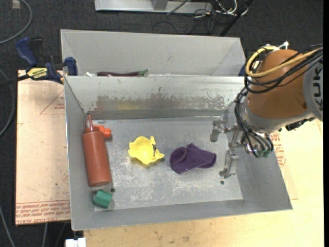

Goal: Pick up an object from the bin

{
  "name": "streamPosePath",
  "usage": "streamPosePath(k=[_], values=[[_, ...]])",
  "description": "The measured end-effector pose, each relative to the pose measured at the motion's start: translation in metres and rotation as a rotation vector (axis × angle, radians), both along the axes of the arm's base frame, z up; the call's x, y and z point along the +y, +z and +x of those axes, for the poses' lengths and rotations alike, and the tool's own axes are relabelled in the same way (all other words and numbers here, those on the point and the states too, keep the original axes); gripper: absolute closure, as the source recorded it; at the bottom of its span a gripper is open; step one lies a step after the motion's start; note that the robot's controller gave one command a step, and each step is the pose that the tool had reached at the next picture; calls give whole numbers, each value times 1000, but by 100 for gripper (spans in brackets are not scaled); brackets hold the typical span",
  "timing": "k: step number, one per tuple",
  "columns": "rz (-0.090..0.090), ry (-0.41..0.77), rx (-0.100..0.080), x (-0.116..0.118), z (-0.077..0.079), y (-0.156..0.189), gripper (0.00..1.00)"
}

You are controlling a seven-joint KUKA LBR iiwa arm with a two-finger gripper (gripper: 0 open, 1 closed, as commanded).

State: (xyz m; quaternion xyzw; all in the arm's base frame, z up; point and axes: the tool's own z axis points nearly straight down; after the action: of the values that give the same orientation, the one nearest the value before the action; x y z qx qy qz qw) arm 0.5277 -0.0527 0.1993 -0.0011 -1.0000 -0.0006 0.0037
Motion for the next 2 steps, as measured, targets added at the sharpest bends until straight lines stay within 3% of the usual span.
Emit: streamPosePath(k=[1,2], values=[[-1,1,-8,0,2,4,0],[-2,69,-13,10,21,-26,0]])
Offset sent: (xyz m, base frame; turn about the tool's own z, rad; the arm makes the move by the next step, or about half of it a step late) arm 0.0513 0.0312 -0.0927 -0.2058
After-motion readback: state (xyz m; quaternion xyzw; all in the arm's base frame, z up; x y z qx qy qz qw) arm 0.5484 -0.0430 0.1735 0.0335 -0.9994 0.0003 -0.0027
